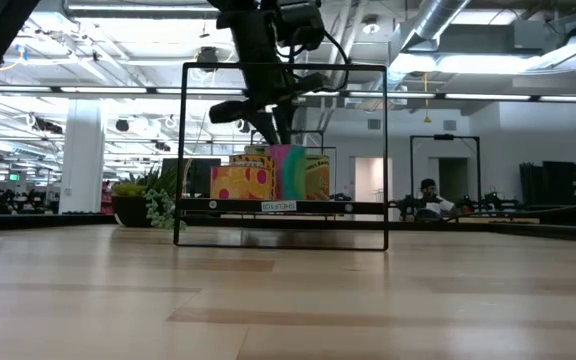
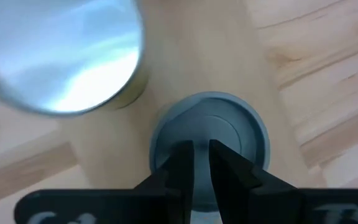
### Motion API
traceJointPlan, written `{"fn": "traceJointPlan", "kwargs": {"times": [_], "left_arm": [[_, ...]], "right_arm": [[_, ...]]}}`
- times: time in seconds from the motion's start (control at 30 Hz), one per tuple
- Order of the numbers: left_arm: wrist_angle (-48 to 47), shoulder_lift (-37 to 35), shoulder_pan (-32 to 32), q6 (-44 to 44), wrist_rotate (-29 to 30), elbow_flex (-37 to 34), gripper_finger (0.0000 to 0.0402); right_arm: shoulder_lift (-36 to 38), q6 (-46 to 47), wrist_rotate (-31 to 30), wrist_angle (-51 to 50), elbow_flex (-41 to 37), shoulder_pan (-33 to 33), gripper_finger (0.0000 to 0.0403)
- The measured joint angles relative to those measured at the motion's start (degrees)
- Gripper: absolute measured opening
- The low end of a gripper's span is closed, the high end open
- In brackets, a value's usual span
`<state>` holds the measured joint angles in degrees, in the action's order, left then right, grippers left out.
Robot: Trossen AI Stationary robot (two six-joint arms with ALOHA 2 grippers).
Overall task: Pick and place cans onto a shelf
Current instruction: Adjust the cans on the shelf
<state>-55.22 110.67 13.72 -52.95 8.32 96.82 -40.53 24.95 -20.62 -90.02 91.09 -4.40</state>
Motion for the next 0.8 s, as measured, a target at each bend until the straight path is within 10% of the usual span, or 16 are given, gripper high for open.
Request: {"fn": "traceJointPlan", "kwargs": {"times": [0.4,0.8], "left_arm": [[-11.98,-0.24,-0.08,0.64,4.05,5.17,0.0045],[-3.11,0.19,-1.53,3.47,2.54,4.84,0.0045]], "right_arm": [[0.00,-1.03,0.09,0.00,0.00,0.00,0.0023],[0.00,-1.03,0.08,0.02,0.00,0.00,0.0026]]}}
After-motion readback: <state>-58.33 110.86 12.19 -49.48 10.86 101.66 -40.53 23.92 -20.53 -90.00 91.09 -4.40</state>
